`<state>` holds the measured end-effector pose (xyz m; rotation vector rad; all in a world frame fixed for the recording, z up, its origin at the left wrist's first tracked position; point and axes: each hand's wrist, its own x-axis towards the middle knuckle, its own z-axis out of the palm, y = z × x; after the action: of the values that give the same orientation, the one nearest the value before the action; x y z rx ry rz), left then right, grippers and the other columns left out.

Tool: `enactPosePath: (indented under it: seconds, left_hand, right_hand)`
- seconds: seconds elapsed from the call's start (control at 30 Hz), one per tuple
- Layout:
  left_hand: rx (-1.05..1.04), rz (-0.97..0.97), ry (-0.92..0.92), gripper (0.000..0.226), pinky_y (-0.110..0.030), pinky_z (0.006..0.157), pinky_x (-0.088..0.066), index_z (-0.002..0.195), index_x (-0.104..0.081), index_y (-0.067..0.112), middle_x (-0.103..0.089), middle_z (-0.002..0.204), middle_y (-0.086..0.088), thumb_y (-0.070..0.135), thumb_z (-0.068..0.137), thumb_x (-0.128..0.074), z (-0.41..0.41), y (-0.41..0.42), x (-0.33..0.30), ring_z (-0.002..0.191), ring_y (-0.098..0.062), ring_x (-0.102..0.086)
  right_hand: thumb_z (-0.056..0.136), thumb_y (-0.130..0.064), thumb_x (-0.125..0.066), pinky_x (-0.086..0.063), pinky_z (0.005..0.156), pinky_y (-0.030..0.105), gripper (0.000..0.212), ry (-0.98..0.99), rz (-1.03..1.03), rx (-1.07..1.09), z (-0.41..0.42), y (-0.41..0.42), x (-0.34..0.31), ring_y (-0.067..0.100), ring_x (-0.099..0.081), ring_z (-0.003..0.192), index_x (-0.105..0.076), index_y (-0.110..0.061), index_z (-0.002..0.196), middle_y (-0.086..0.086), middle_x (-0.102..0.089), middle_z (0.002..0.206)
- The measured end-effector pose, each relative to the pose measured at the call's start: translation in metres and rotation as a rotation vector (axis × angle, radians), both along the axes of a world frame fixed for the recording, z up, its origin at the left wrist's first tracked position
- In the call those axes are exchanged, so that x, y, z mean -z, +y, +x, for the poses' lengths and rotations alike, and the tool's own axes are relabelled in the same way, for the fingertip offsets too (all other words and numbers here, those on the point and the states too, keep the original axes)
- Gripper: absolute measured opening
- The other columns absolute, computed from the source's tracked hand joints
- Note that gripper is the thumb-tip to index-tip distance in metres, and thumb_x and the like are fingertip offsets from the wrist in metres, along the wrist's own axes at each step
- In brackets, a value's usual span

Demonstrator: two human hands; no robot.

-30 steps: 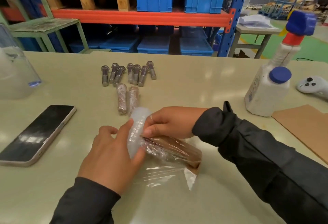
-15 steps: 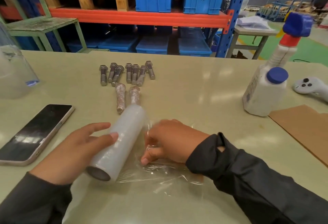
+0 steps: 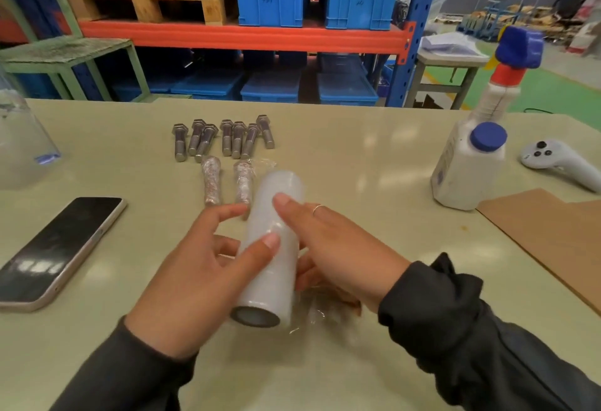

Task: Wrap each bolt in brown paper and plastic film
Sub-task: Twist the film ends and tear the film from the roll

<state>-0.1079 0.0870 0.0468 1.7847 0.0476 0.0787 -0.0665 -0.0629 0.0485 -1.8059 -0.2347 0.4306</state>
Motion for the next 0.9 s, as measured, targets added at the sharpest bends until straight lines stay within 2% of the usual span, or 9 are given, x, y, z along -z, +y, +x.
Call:
enactPosePath:
  seconds: [0.07, 0.13, 0.2, 0.33, 0.47, 0.57, 0.7, 0.8, 0.9]
  left_hand:
    - [0.024, 0.020, 0.008, 0.052, -0.014, 0.053, -0.047, 0.107, -0.049, 0.047, -0.070, 0.079, -0.001, 0.062, 0.063, -0.071, -0.002, -0.005, 0.008, 0.068, -0.007, -0.068]
    - [0.037, -0.009, 0.020, 0.035, -0.023, 0.058, -0.054, 0.114, -0.048, 0.044, -0.072, 0.081, -0.002, 0.032, 0.084, -0.061, 0.003, -0.001, 0.017, 0.072, -0.010, -0.069]
    - [0.037, 0.201, -0.032, 0.050, -0.024, 0.069, -0.053, 0.120, -0.036, 0.050, -0.072, 0.084, 0.010, 0.013, 0.090, -0.054, 0.011, 0.005, 0.029, 0.078, -0.002, -0.066]
    - [0.107, 0.572, -0.073, 0.072, -0.005, 0.067, -0.040, 0.140, -0.019, 0.043, -0.054, 0.088, 0.036, 0.018, 0.086, -0.060, 0.015, 0.006, 0.043, 0.074, 0.017, -0.053]
    - [0.095, 0.658, -0.120, 0.067, 0.002, 0.070, -0.032, 0.138, -0.028, 0.037, -0.049, 0.085, 0.040, 0.028, 0.082, -0.065, 0.018, 0.007, 0.051, 0.084, 0.014, -0.046]
    - [0.077, 0.707, -0.159, 0.055, -0.002, 0.071, -0.031, 0.130, -0.034, 0.033, -0.046, 0.088, 0.041, 0.032, 0.084, -0.063, 0.019, 0.006, 0.054, 0.092, 0.005, -0.043]
    - [0.058, 0.779, -0.222, 0.046, -0.017, 0.075, -0.032, 0.125, -0.033, 0.033, -0.047, 0.092, 0.032, 0.037, 0.086, -0.058, 0.015, -0.002, 0.054, 0.092, -0.001, -0.041]
    - [0.066, 0.845, -0.264, 0.044, -0.018, 0.075, -0.029, 0.127, -0.030, 0.037, -0.045, 0.094, 0.030, 0.040, 0.088, -0.053, 0.009, -0.010, 0.054, 0.089, 0.001, -0.036]
    - [0.125, 1.000, -0.274, 0.045, -0.020, 0.076, -0.027, 0.128, -0.035, 0.040, -0.051, 0.100, 0.024, 0.036, 0.088, -0.055, 0.005, -0.014, 0.051, 0.093, -0.002, -0.042]
  right_hand:
    - [0.081, -0.055, -0.055, -0.054, 0.084, 0.044, 0.043, 0.022, -0.019, 0.067, -0.001, 0.004, 0.007, 0.024, -0.067, 0.088, -0.051, -0.023, 0.110, 0.003, -0.067, 0.101]
    - [0.077, -0.049, -0.057, -0.051, 0.089, 0.045, 0.049, 0.073, -0.001, 0.113, -0.001, 0.003, 0.011, 0.024, -0.064, 0.096, -0.045, -0.024, 0.118, 0.002, -0.063, 0.107]
    - [0.068, -0.052, -0.057, -0.050, 0.090, 0.045, 0.061, 0.108, 0.023, 0.112, -0.003, 0.001, 0.013, 0.026, -0.063, 0.098, -0.043, -0.025, 0.121, 0.003, -0.063, 0.110]
    - [0.077, -0.048, -0.063, -0.051, 0.089, 0.042, 0.066, 0.060, 0.022, 0.099, -0.005, -0.004, 0.009, 0.025, -0.063, 0.099, -0.032, -0.027, 0.132, 0.001, -0.059, 0.116]
    - [0.079, -0.050, -0.060, -0.052, 0.078, 0.025, 0.082, -0.111, -0.165, 0.070, -0.010, -0.024, -0.005, 0.013, -0.063, 0.088, -0.001, -0.060, 0.136, -0.006, -0.054, 0.117]
    - [0.076, -0.062, -0.047, -0.046, 0.077, 0.023, 0.067, -0.295, -0.464, 0.057, -0.017, -0.044, -0.015, 0.015, -0.058, 0.088, 0.001, -0.076, 0.121, -0.003, -0.047, 0.116]
    - [0.085, -0.060, -0.044, -0.032, 0.059, 0.008, 0.061, -0.385, -0.759, 0.145, -0.021, -0.071, -0.008, 0.009, -0.053, 0.063, 0.002, -0.076, 0.122, -0.009, -0.030, 0.096]
    - [0.086, -0.060, -0.045, -0.032, 0.060, 0.008, 0.059, -0.302, -0.883, 0.154, -0.026, -0.085, 0.003, 0.008, -0.053, 0.070, -0.006, -0.070, 0.129, -0.004, -0.028, 0.107]
    - [0.086, -0.066, -0.038, -0.037, 0.078, 0.019, 0.052, -0.233, -0.988, 0.136, -0.029, -0.089, 0.015, 0.019, -0.056, 0.099, -0.017, -0.063, 0.134, -0.002, -0.016, 0.136]
